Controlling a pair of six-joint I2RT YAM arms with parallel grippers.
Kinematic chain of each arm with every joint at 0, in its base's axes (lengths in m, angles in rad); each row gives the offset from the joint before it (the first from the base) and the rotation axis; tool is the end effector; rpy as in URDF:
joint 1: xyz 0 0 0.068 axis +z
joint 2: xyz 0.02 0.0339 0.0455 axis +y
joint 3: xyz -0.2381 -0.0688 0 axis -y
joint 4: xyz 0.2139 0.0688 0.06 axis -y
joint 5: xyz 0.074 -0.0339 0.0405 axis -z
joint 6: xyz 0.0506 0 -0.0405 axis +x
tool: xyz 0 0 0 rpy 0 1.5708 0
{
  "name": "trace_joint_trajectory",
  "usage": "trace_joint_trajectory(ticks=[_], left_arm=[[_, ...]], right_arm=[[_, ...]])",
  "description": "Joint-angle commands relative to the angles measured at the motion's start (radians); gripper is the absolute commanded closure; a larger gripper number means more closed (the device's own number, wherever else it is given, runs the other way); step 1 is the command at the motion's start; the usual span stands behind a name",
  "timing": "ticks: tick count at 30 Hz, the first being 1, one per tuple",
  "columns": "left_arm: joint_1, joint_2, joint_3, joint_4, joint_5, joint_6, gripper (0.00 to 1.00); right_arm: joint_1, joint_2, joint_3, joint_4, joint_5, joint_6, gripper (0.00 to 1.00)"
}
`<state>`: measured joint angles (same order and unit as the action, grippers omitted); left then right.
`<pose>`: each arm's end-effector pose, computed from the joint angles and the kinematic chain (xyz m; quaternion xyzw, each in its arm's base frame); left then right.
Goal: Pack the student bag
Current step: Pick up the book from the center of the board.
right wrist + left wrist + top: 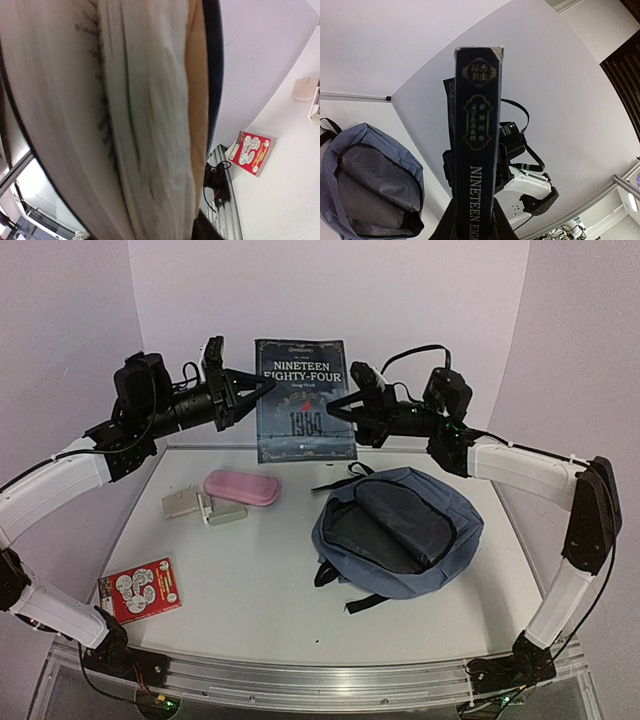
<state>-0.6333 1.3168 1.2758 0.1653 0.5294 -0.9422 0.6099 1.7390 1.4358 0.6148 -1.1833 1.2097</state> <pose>0.2212 -0.1941 0.4097 0.0955 0.6613 -0.6350 0.3877 0.2769 0.2507 0.3702 -0.2863 0.6001 0.7312 0.1526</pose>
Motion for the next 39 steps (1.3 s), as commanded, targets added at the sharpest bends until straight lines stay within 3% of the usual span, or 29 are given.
trace_joint_trajectory(ticks=[1, 4, 7, 12, 17, 23, 26, 29, 30, 32, 36, 39], left_arm=[[0.011, -0.033, 0.049, 0.026, -0.047, 0.02, 1.0], [0.019, -0.045, 0.048, -0.042, -0.057, 0.025, 0.97], [0.02, -0.04, 0.071, -0.147, -0.04, 0.036, 0.86], [0.02, -0.007, 0.079, -0.2, 0.055, -0.001, 0.62], [0.015, 0.04, 0.097, -0.186, 0.123, -0.024, 0.46], [0.002, 0.105, 0.143, -0.171, 0.192, -0.029, 0.48], [-0.005, 0.129, 0.157, -0.17, 0.224, -0.034, 0.64], [-0.009, 0.144, 0.157, -0.17, 0.241, -0.048, 0.79], [-0.01, 0.146, 0.153, -0.17, 0.237, -0.053, 0.87], [-0.009, 0.132, 0.119, -0.128, 0.195, -0.068, 0.98], [-0.005, 0.071, 0.004, -0.065, 0.042, -0.121, 1.0], [-0.005, 0.036, -0.08, -0.038, -0.045, -0.164, 1.0]], right_arm=[[0.008, -0.018, 0.008, 0.179, -0.048, 0.104, 0.76], [0.006, -0.021, 0.002, 0.177, -0.045, 0.103, 0.91], [-0.001, -0.022, 0.004, 0.178, -0.035, 0.098, 1.0], [-0.003, -0.018, 0.009, 0.176, -0.023, 0.085, 1.0], [-0.004, -0.017, 0.002, 0.172, -0.029, 0.062, 1.0], [-0.004, -0.017, -0.024, 0.15, -0.037, 0.035, 1.0], [-0.004, -0.019, -0.026, 0.074, -0.027, -0.028, 1.0], [-0.008, -0.026, 0.017, -0.177, 0.026, -0.222, 0.99], [-0.012, -0.028, 0.039, -0.283, 0.057, -0.305, 0.94], [-0.028, -0.027, 0.083, -0.505, 0.154, -0.472, 0.73], [-0.088, -0.049, 0.077, -0.723, 0.313, -0.671, 0.27], [-0.102, -0.071, 0.068, -0.949, 0.508, -0.959, 0.21]])
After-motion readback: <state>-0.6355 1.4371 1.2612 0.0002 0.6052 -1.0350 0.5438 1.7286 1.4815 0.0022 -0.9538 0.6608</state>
